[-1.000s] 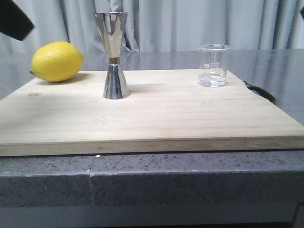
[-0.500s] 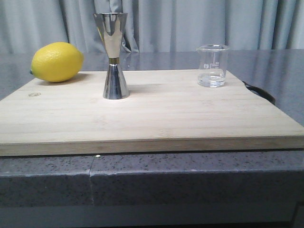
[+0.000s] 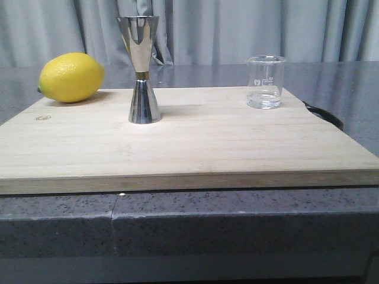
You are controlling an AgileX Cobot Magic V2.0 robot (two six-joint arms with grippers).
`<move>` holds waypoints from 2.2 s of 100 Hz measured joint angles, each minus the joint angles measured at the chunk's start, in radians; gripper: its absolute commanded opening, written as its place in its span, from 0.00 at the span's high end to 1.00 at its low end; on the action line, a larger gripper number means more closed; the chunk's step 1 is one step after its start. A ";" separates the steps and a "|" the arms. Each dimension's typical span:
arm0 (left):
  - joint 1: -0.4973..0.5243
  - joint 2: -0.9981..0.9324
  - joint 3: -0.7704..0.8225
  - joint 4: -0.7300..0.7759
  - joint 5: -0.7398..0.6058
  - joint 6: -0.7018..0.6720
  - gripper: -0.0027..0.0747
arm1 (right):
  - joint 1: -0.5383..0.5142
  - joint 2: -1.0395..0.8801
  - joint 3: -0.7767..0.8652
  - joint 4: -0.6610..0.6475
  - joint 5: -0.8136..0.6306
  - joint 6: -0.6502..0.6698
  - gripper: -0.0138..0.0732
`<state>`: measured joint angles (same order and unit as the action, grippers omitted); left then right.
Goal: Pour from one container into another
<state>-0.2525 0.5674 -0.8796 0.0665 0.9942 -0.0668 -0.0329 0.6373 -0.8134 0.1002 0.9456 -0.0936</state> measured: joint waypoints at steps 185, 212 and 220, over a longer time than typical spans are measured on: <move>0.212 -0.558 0.870 -0.056 -0.879 0.013 0.99 | 0.000 0.000 0.004 -0.002 -0.019 0.003 0.92; 0.197 -0.572 0.877 -0.067 -1.012 0.013 0.99 | 0.000 -0.001 0.004 -0.002 -0.020 0.003 0.92; 0.197 -0.572 0.877 -0.067 -1.017 0.013 0.99 | 0.000 -0.001 0.004 -0.002 -0.020 0.003 0.92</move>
<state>-0.0552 -0.0047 -0.0028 0.0000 -0.0227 -0.0538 -0.0329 0.6358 -0.8096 0.0983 0.9255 -0.0909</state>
